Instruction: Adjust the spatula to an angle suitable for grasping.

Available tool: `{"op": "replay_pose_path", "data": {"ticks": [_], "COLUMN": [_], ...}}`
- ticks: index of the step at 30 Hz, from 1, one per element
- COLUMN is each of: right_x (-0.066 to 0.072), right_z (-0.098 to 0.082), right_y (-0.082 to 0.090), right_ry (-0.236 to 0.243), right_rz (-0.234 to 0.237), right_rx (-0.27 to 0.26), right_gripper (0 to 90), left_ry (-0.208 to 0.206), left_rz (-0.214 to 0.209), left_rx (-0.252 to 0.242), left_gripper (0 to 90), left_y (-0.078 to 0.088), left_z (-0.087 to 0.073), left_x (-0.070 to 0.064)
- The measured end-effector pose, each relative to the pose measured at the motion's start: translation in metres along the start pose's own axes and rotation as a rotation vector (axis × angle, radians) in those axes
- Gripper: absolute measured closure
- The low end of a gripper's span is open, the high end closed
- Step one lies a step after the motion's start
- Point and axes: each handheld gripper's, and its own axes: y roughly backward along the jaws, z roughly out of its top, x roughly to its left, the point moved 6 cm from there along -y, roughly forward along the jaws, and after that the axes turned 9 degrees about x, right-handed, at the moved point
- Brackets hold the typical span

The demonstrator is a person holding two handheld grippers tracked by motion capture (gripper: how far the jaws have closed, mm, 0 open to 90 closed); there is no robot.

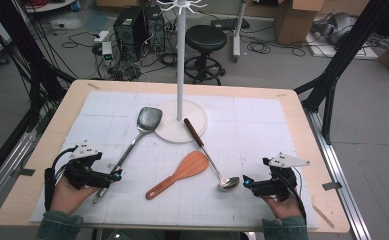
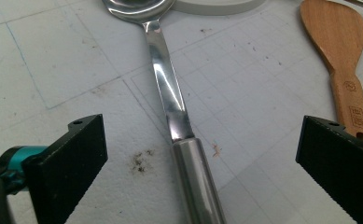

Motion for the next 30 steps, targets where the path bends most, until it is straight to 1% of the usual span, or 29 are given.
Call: {"op": "replay_pose_path", "data": {"ticks": [1, 2, 4, 6, 9, 12, 14, 17, 19, 25, 30], "right_x": [0.0, 0.0, 0.0, -0.001, -0.001, 0.0, 0.0, 0.0, 0.0, 0.001, 0.001], "right_z": [0.0, 0.0, 0.0, 0.0, 0.0, 0.0, 0.001, 0.002, 0.002, 0.004, 0.005], "right_y": [0.0, 0.0, 0.001, 0.001, 0.002, 0.002, 0.002, 0.001, 0.001, -0.001, -0.002], "right_ry": [-0.001, 0.0, -0.004, -0.004, -0.008, -0.007, -0.004, -0.001, 0.0, 0.004, 0.011], "right_rz": [0.0, 0.0, -0.002, 0.0, 0.001, 0.003, 0.001, 0.002, 0.003, 0.007, 0.01], "right_rx": [-0.003, -0.002, -0.003, -0.004, -0.003, -0.003, -0.005, -0.003, -0.004, -0.005, -0.004], "right_gripper": [0.4, 0.5, 0.4, 0.4, 0.4, 0.4, 0.5, 0.4, 0.4, 0.4, 0.5], "left_ry": [-0.006, 0.0, -0.002, 0.007, 0.009, 0.017, 0.01, 0.012, 0.019, 0.044, 0.064], "left_rz": [-0.003, -0.007, -0.007, -0.007, -0.007, -0.004, 0.001, 0.008, 0.006, 0.021, 0.01], "left_rx": [0.004, -0.004, 0.001, 0.001, 0.007, 0.012, 0.016, 0.015, 0.006, 0.016, 0.026], "left_gripper": [4.9, 7.8, 8.4, 8.8, 9.9, 12.2, 14.7, 18.2, 22.7, 29.5, 33.6], "left_y": [0.0, 0.0, -0.001, -0.002, -0.006, -0.01, -0.012, -0.015, -0.017, -0.026, -0.033], "left_z": [0.0, 0.0, 0.001, 0.002, 0.004, 0.008, 0.011, 0.017, 0.02, 0.021, 0.021], "left_x": [0.001, 0.0, 0.002, 0.003, 0.005, 0.007, 0.008, 0.01, 0.011, 0.019, 0.021]}}
